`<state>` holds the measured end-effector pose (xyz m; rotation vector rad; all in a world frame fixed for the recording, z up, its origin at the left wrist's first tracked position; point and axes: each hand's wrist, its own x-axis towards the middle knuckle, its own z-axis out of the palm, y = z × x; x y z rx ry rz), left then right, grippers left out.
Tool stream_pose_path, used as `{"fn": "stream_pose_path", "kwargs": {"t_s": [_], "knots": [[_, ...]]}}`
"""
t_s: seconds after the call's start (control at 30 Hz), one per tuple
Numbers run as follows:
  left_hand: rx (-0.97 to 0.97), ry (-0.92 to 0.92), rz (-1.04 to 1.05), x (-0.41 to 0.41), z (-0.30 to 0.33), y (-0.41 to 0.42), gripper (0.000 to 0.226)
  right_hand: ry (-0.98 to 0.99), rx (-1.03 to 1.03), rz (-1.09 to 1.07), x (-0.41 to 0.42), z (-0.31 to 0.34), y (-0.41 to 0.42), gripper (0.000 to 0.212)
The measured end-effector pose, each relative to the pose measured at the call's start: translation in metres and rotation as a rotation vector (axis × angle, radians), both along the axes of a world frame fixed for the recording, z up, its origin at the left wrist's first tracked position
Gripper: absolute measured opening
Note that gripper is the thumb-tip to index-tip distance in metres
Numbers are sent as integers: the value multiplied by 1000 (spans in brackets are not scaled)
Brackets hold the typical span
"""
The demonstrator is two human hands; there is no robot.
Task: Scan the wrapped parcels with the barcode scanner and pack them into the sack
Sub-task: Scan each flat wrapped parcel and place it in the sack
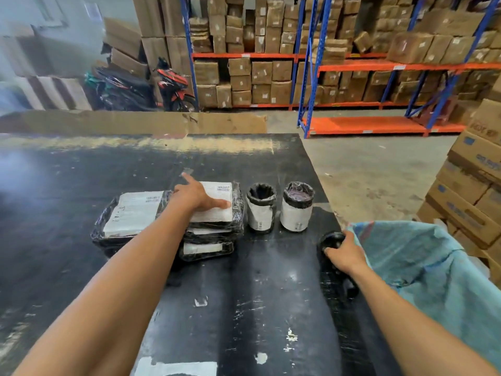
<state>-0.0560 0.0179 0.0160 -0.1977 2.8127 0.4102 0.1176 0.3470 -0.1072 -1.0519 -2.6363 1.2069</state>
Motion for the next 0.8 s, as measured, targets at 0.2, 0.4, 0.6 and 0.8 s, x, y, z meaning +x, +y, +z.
{"fn": "stream_pose_path", "kwargs": {"t_s": [0.2, 0.4, 0.6, 0.8], "knots": [[110, 54, 66, 20, 2, 13, 169, 121, -134, -37, -5, 26, -6, 50], [329, 104, 129, 29, 2, 15, 165, 291, -340, 33, -8, 73, -36, 34], [474, 167, 42, 46, -3, 6, 152, 425, -586, 209, 3, 107, -88, 29], [626, 447, -158, 89, -9, -1, 149, 473, -613, 330, 21, 133, -133, 43]]}}
